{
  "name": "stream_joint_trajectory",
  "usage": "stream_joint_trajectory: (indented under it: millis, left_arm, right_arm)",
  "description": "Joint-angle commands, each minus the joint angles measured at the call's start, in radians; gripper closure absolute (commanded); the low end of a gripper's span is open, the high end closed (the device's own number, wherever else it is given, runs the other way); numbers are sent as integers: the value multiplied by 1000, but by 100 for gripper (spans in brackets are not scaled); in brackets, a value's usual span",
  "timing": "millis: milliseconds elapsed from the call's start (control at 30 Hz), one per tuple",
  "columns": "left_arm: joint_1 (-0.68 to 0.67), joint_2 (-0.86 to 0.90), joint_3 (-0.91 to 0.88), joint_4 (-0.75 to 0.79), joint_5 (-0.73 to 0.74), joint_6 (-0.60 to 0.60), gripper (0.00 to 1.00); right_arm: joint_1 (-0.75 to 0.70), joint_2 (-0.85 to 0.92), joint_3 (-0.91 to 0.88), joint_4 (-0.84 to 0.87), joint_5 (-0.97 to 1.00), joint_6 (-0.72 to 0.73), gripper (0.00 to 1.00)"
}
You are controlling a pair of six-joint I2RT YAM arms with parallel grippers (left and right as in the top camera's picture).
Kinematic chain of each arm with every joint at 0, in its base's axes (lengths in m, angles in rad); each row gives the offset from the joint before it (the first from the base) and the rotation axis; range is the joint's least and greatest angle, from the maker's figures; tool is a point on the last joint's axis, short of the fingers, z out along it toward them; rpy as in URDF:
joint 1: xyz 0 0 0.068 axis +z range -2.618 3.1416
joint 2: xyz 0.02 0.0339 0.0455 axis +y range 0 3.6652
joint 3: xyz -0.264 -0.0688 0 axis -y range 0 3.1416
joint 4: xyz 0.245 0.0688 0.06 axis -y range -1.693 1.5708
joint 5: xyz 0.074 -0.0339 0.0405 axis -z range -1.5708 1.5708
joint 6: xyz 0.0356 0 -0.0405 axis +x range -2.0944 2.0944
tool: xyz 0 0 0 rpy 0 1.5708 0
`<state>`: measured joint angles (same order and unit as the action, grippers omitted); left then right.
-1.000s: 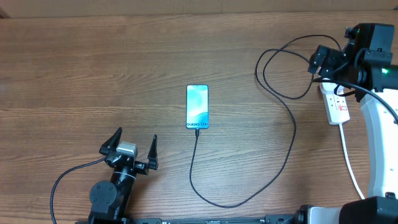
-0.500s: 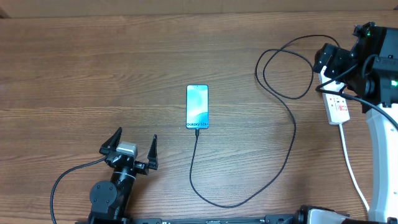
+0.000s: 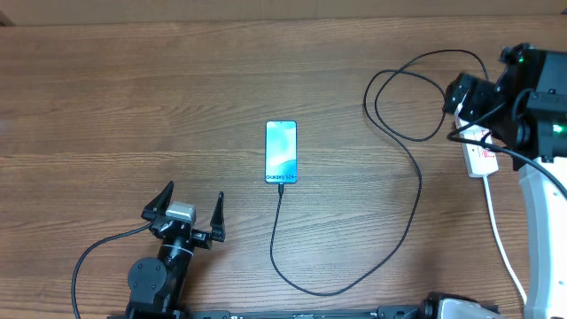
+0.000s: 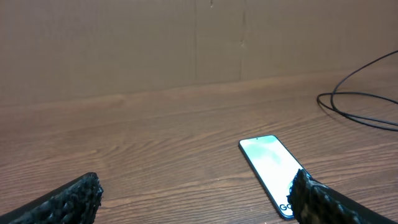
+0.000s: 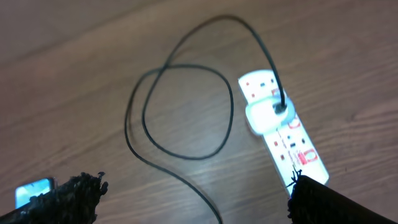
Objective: Plug charger to phone and switch on socket
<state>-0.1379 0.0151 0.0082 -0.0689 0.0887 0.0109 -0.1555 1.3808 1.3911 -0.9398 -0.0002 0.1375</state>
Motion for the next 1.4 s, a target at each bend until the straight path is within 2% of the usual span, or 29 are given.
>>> stream_joint_trajectory:
  millis: [0,400,800,1367]
  left_arm:
    - [-7,-11,-3,-3,-11,19,1]
    - [-7,-11,-3,-3,-11,19,1]
    - [-7,-11,-3,-3,-11,19,1]
    - [-7,-11,-3,-3,-11,19,0]
  right_arm:
    - [4,-20,-33,3,-2,-1,0]
    - [4,-78,-116,2,-2,-1,0]
    - [4,-169,-117,2,-2,-1,0]
    - [17,-204,-117,-12,7,-10,0]
